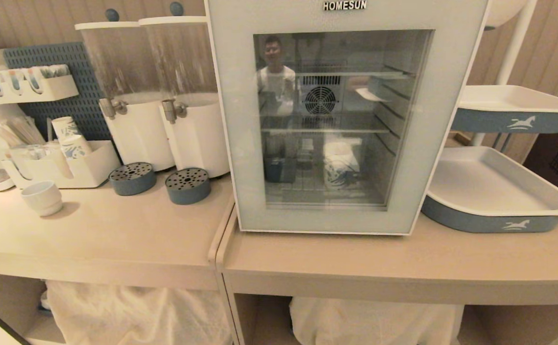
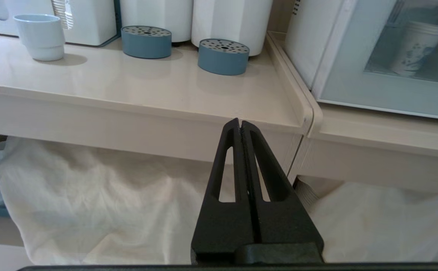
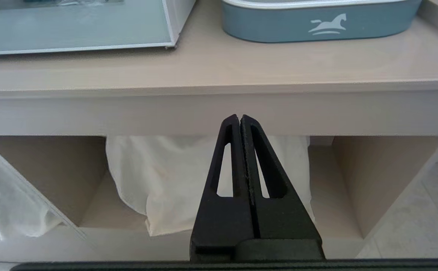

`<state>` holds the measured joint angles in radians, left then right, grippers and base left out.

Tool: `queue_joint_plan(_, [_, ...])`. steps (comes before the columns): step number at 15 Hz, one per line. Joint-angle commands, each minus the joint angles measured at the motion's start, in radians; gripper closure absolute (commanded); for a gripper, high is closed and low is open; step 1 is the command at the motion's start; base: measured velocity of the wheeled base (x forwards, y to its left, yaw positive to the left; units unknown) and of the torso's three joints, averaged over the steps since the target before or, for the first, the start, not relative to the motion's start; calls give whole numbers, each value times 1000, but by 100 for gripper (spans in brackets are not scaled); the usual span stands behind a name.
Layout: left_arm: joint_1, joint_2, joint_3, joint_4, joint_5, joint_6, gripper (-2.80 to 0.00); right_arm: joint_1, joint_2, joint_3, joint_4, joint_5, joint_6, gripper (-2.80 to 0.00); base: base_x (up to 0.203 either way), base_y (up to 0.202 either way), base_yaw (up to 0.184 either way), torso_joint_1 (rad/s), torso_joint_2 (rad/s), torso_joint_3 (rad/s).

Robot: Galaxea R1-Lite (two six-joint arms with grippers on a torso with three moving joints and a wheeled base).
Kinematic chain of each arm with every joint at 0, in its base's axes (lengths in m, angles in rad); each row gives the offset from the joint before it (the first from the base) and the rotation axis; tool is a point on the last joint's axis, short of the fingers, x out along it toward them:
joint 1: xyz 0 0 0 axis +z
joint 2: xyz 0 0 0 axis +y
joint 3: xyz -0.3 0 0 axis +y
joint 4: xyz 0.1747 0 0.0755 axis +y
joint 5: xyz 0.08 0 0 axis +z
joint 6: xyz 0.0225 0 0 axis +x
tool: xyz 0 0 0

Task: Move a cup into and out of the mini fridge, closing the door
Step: Open the freezer door

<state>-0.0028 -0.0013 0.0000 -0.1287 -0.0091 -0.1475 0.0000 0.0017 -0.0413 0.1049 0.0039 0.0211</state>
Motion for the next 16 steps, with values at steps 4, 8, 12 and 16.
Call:
queue_joint_plan(4, [0, -2, 40, 10, -11, 12, 0, 0, 1, -1, 0, 1, 0, 0, 0, 0, 0, 0, 0, 0])
queue_joint_plan(8, [0, 35, -223, 268, -135, -29, 0, 0, 1, 0, 1, 1, 0, 0, 0, 0, 0, 0, 0, 0])
queue_joint_plan(12, [-155, 325, -685, 456, -273, -101, 0, 0, 1, -1, 1, 1, 0, 0, 0, 0, 0, 0, 0, 0])
queue_joint_plan(16, [-473, 581, -782, 378, -94, -101, 0, 0, 1, 0, -1, 1, 3, 0, 0, 0, 0, 0, 0, 0])
